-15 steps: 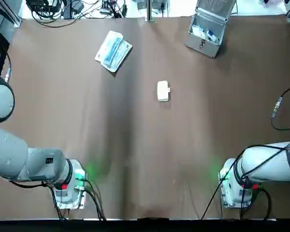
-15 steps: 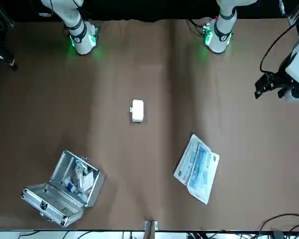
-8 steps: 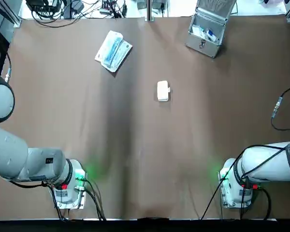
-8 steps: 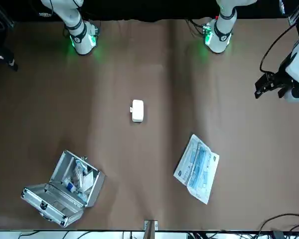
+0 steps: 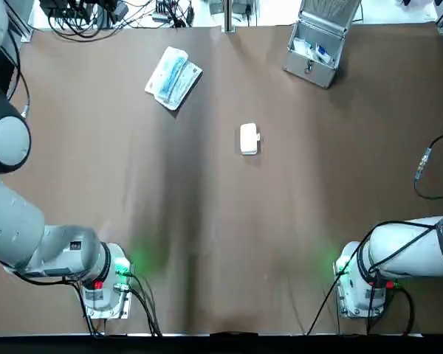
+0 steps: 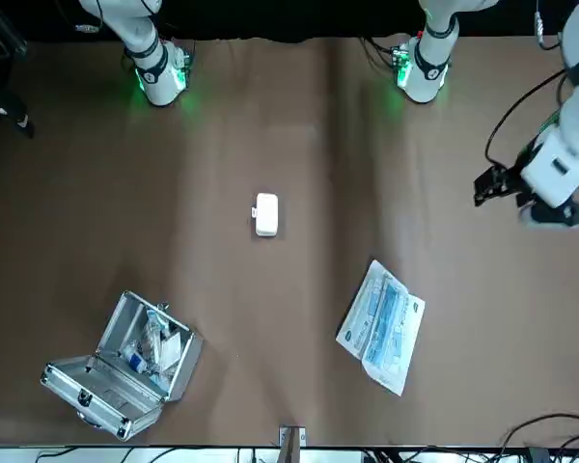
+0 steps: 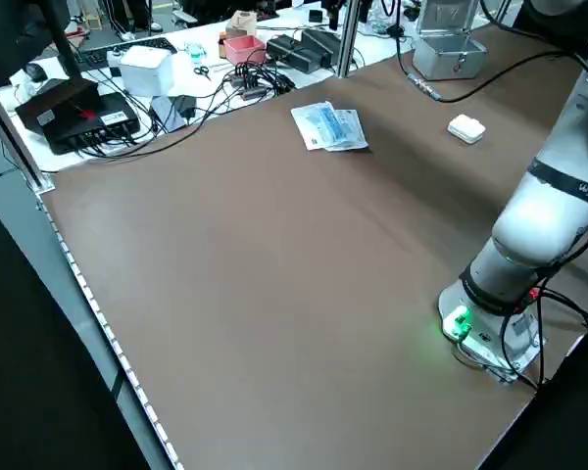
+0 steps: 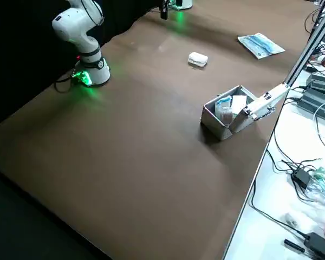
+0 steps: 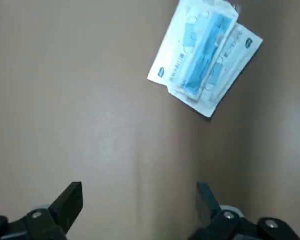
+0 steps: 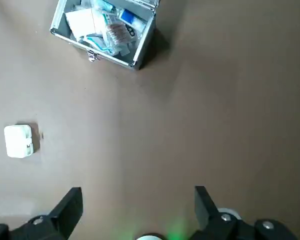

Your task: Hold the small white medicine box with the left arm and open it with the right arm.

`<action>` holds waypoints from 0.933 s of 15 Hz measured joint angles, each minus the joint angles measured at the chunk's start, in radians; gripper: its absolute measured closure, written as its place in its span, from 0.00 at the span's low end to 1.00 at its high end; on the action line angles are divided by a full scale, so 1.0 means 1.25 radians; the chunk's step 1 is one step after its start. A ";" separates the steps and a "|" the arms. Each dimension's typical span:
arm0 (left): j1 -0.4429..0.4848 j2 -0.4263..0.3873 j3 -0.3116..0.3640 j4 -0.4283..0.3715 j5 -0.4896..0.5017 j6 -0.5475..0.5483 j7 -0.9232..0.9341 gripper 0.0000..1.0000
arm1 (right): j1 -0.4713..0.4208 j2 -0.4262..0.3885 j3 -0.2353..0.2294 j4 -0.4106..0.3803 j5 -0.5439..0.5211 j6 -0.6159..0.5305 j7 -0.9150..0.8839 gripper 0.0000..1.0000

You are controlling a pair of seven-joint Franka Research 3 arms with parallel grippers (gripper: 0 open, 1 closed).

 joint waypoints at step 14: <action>0.026 0.144 -0.014 0.044 -0.275 0.025 0.264 0.00 | 0.024 0.058 0.007 -0.064 0.108 -0.024 0.000 0.01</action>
